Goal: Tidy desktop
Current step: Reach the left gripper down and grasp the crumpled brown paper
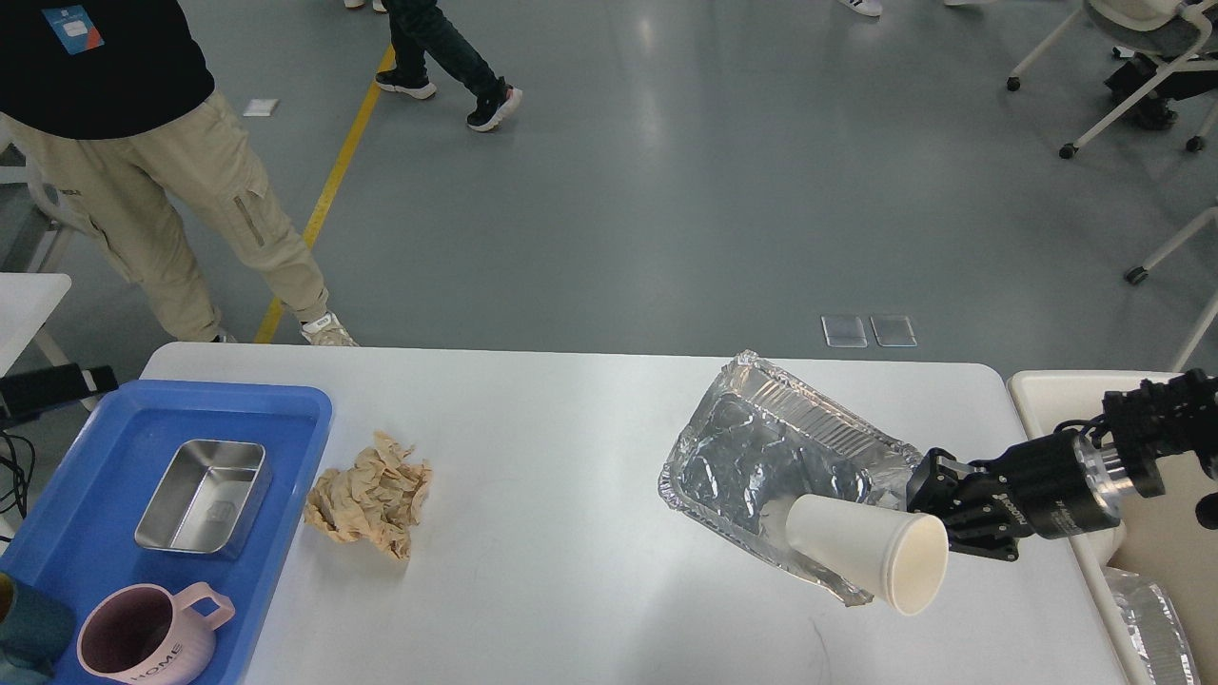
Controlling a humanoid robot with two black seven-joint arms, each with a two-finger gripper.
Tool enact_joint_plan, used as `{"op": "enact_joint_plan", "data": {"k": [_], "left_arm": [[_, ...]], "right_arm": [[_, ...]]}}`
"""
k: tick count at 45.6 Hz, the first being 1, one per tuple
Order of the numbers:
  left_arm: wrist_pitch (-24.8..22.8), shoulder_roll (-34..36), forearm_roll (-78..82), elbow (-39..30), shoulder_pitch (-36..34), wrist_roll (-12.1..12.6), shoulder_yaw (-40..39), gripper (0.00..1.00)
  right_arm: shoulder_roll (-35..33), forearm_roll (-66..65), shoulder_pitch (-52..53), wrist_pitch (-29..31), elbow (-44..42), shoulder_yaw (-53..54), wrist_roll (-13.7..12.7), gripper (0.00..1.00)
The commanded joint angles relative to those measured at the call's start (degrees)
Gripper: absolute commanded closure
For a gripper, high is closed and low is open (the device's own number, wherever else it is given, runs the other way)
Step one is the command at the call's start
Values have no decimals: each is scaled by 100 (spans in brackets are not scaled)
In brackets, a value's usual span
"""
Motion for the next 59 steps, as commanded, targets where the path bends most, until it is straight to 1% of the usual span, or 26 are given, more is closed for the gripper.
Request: {"op": "enact_joint_plan", "data": {"k": [1,8,16,23,28,37,46,50,55,57,59], "left_arm": [[-348,-579,1445,207,-376,-25,17,3],[-823,-1186,2465,331,-772,2,34,3],[-1289,-1889,3695,348,-869,-7,43,3],[-1509,-2680,4451,620,-886,-7,60,3],[-1518,-3111,4707,823,-983,-25,271,3],[-1439,-3568,4725,1209,-1255,-7,798,3],[-1404,-3902,4725,1640,-1291,2,816,3],[-1263,-3911,4698,1754,-1282,-16,816,3],[-1044,-4008,4654,2105,-1273,-69,816,3],[-973,-4034,4654,2220,-1247,-200,825,3],[-947,-4052,4663,2317,-1229,-437,834,3]], "right_arm": [[-76,0,-1,-8,65,5,0,100],[-102,0,-18,-35,91,-4,0,100],[-102,0,-18,-70,91,-39,0,100],[-84,0,-10,-79,100,-22,0,100],[-102,0,17,-79,135,-13,0,100],[-120,0,25,-79,144,5,0,100],[-208,9,-1,-70,135,22,9,100],[-260,9,-10,-70,127,14,9,100],[-278,9,-18,-79,127,14,9,100],[-278,9,-18,-79,127,14,9,100],[-278,9,-18,-79,135,14,9,100]]}}
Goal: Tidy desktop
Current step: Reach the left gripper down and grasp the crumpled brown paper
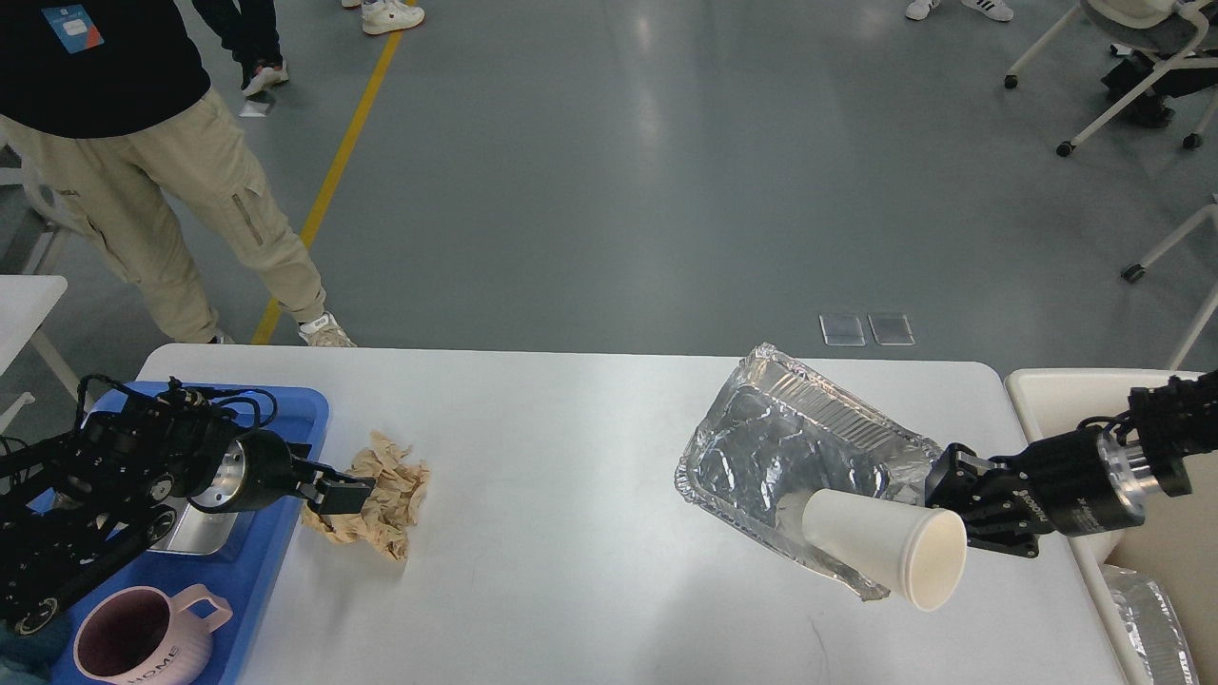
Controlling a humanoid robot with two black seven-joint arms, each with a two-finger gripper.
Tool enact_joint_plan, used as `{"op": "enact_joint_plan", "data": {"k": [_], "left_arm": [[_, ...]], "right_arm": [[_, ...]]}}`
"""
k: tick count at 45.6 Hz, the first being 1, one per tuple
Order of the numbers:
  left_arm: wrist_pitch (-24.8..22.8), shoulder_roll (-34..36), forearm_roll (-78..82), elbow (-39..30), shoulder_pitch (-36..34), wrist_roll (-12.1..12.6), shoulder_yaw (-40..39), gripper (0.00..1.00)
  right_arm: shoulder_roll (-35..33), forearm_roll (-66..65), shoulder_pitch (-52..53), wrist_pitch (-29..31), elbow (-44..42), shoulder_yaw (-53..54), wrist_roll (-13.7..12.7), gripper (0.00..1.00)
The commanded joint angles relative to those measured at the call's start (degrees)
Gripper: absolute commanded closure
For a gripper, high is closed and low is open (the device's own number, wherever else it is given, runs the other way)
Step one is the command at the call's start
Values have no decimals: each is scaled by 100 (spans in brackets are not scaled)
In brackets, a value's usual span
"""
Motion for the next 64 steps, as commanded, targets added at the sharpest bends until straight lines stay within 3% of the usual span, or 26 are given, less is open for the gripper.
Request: {"op": "enact_joint_plan", "data": {"k": [1,5,11,18,24,30,31,32,33,39,50,54,59,64], "left_arm": [[163,-71,-2,312,49,-476,35,3],[285,-63,15,400,40,-758,175,3],[698,-28,24,436,14,-802,386,5],[1041,-27,51,602,-22,-916,606,15],[1059,-10,77,629,-92,-1189,860,33],[1059,25,60,647,-232,-1215,1212,51],[1051,25,59,647,-233,-1215,1247,56],[1051,25,59,690,-233,-1224,1282,71],[1051,25,59,725,-233,-1233,1292,76],[1059,25,59,779,-215,-1470,1300,99],[1059,192,16,744,-294,-1611,1274,100],[1068,429,-11,656,-294,-1777,1186,100],[1077,824,-388,349,-259,-1962,1063,100],[1077,1604,-1317,-422,-128,-1867,940,100]], "right_arm": [[-4,-1,-2,0,9,-12,0,100],[5,-1,-2,0,9,-4,0,100],[-4,8,-2,0,9,-12,0,100],[-39,8,-10,0,9,-12,0,100],[-39,8,-54,0,9,-4,0,100],[-39,8,-107,-9,17,5,0,100],[-39,8,-116,-9,17,5,0,100],[-39,8,-116,-9,17,5,0,100],[-39,8,-116,-9,17,5,9,100],[-39,8,-151,-9,9,5,9,100],[-39,-1,-239,-53,9,5,9,100],[-30,-1,-283,-79,0,5,0,100],[-39,-1,-283,-79,-9,5,0,100],[-39,-1,-265,-79,-9,5,0,100]]}}
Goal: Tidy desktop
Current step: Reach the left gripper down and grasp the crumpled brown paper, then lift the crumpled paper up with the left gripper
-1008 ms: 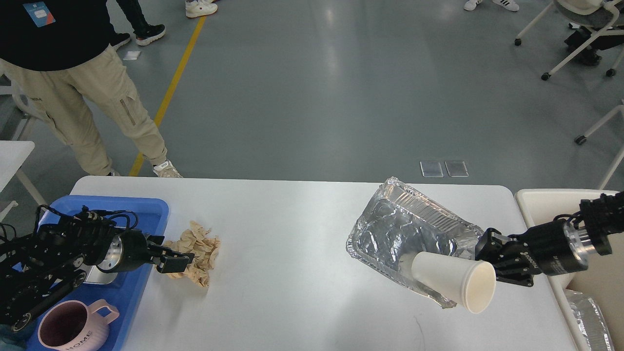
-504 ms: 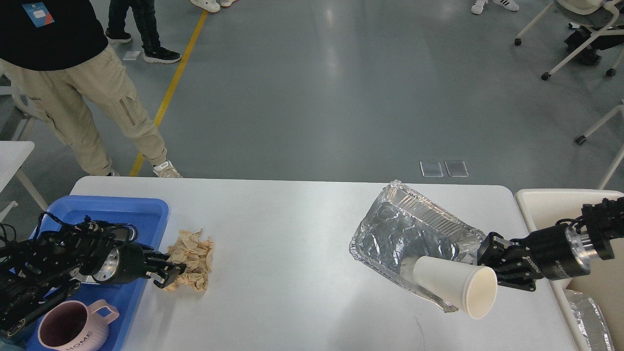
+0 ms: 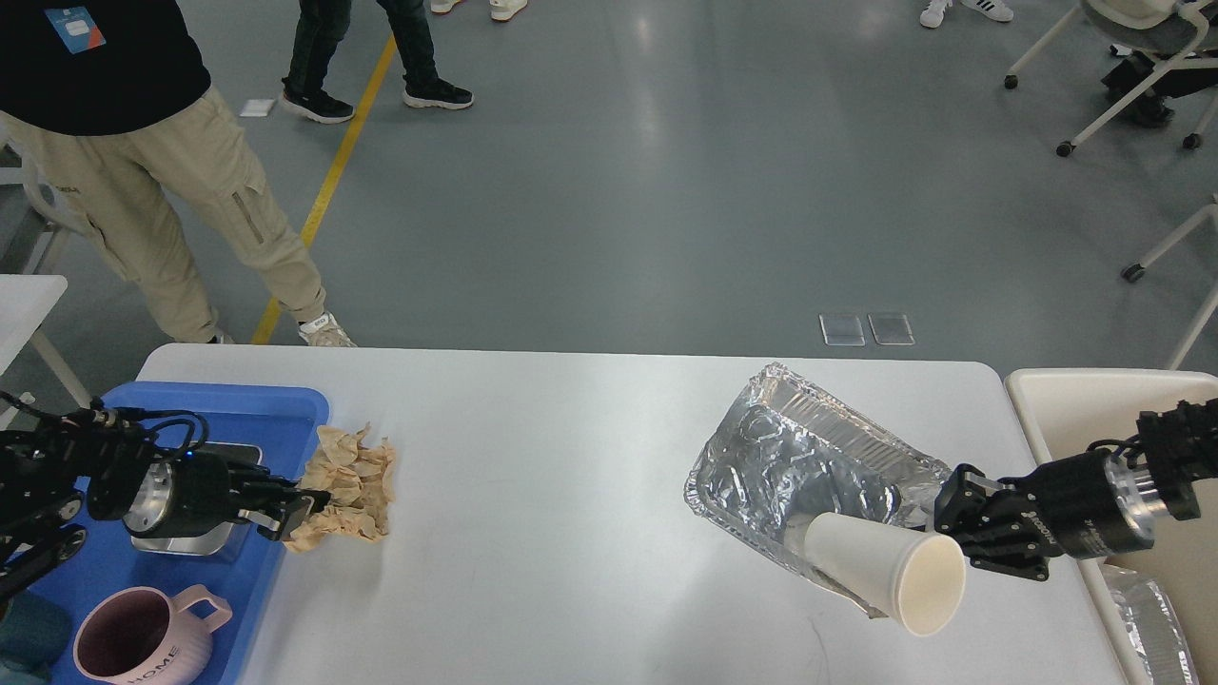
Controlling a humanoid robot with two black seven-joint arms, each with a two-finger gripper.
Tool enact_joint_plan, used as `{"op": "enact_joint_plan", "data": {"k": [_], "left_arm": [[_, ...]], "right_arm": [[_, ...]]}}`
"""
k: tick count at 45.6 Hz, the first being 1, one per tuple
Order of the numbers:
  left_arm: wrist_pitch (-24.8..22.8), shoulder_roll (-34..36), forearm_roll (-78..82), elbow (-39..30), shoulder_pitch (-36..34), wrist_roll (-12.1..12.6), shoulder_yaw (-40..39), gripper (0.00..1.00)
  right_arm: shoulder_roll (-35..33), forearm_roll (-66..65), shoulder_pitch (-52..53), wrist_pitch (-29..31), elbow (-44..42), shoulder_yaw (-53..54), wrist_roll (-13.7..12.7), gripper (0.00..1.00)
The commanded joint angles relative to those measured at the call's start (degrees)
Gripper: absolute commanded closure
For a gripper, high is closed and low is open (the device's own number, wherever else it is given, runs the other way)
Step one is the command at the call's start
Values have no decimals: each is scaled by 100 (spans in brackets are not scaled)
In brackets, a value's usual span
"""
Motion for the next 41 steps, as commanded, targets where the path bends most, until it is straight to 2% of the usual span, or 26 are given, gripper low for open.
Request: {"op": "enact_joint_plan", "data": {"k": [1,7,20,27,35,41], "left_arm": [[11,726,-838,-679,124,83,-92,100],[221,1368,-1849,-1005,168,56,-259,100],[230,2308,-3704,-1119,177,-111,-619,99],[257,2836,-4337,-1663,194,-41,-611,98],[494,3354,-4505,-2270,291,118,-523,98],[582,3750,-4741,-2561,361,135,-496,98]], "right_arm": [[-10,0,14,-1,0,-1,-3,100],[-10,-9,14,-1,0,-10,-3,100],[7,-9,31,-27,8,-19,-3,100],[-1,-9,49,-27,9,-10,-3,100],[7,-9,58,-27,17,-1,-3,100],[-1,-9,49,-27,17,8,-3,100]]}}
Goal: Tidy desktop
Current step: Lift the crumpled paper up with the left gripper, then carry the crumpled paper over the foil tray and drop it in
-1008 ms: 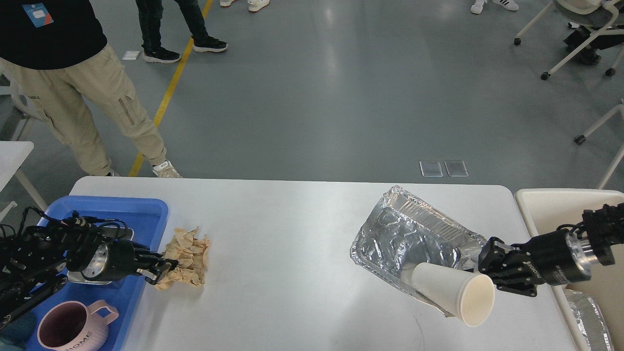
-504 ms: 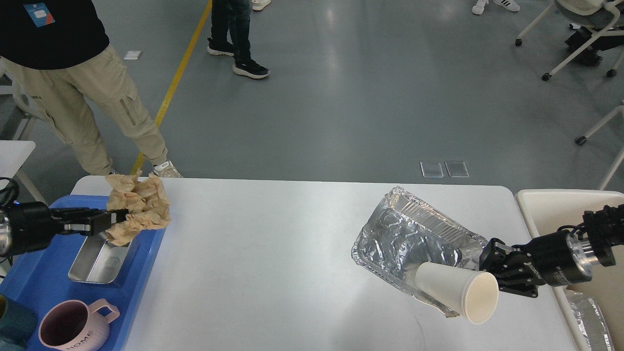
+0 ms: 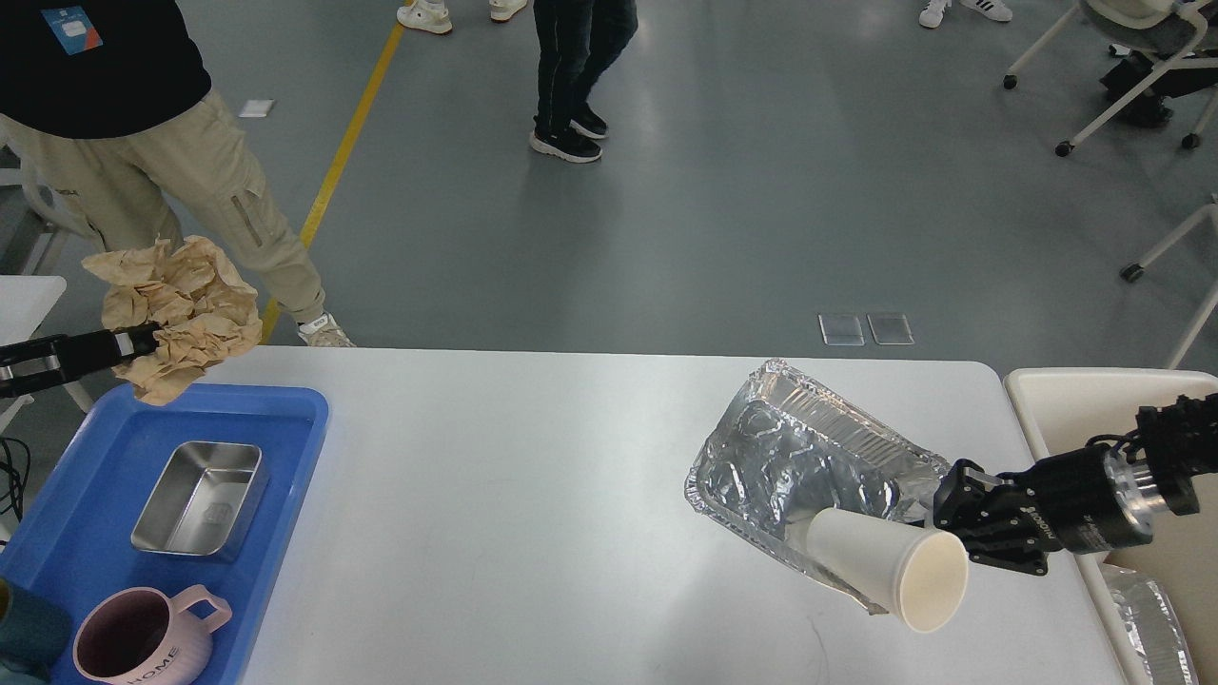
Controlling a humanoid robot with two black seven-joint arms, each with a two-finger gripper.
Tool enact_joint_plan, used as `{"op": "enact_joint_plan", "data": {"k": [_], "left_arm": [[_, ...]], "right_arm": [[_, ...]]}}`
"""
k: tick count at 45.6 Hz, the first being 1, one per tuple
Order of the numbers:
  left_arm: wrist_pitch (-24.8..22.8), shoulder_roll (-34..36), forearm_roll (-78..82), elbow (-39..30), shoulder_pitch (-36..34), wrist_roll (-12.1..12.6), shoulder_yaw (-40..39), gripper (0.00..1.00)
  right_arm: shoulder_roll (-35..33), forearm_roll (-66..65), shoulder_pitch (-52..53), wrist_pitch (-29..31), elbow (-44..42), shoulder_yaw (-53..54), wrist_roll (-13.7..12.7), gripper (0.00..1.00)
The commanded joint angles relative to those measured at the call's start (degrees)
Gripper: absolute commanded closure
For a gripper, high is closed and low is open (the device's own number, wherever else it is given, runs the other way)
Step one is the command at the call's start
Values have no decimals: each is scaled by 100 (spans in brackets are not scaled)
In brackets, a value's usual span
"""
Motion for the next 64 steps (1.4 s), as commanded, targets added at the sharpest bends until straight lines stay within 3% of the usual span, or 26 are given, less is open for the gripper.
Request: {"op": "enact_joint_plan", "data": {"k": [1,10,23,30,38,46,55,64], "left_arm": [[55,403,-255,-272,49,12,37,97],[64,975,-572,-905,40,-41,37,97],[-59,914,331,-852,-223,-15,-104,97],[-972,510,1896,-826,-1215,3,-148,97],[-2044,-421,3038,-650,-2375,21,-139,96],[-3011,-2037,4261,-395,-3325,21,-69,95],[-3767,-3769,5078,-193,-4055,21,98,95],[-3988,-5009,5220,61,-4942,21,783,95]], "right_arm": [[-1,0,1,0,1,9,0,100],[-1,0,1,0,1,9,0,100],[25,0,10,0,1,9,0,100],[25,0,10,0,10,18,0,100],[25,0,10,-9,63,18,0,100],[34,0,36,-26,115,18,0,100],[78,0,80,-79,115,18,-9,100],[60,0,159,-79,107,9,-9,100]]}}
